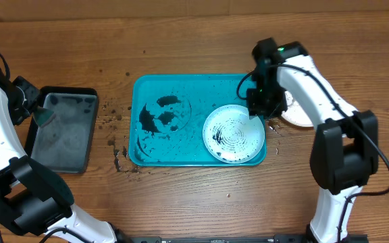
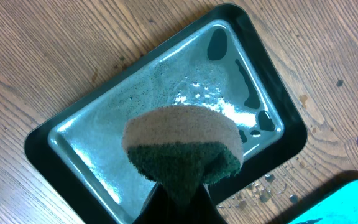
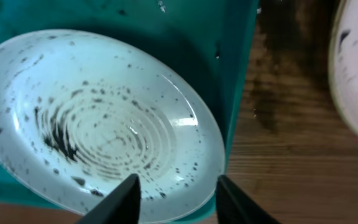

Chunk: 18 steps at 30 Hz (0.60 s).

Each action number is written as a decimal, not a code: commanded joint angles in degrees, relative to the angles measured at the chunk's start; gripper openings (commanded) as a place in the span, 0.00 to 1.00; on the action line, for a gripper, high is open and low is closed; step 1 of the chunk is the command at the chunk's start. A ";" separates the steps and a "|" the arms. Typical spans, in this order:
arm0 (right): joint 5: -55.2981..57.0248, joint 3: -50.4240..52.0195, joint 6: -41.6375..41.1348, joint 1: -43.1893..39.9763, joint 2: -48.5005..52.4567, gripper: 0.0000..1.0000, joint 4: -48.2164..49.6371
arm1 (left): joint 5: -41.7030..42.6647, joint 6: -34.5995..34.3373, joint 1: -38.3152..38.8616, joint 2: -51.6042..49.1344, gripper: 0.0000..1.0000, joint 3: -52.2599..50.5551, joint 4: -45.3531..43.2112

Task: Clean dirty plates on tray and stack at the side
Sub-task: 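Move the right gripper to the second white plate rim and grasp it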

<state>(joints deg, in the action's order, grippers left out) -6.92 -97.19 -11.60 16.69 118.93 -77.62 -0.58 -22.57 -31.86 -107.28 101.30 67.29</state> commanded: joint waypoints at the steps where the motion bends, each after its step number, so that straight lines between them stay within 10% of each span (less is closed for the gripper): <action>1: 2.40 0.63 -3.50 2.12 0.50 0.36 -0.02 | 0.68 -0.81 0.44 -0.74 0.04 1.05 -0.28; 18: 10.27 7.19 -6.67 2.80 0.52 0.33 3.85 | 0.70 -0.79 0.42 -0.74 0.04 1.05 -0.24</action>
<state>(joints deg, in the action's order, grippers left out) 3.42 -90.80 -17.58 19.81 119.79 -74.06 -0.58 -22.57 -31.86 -107.28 101.30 67.29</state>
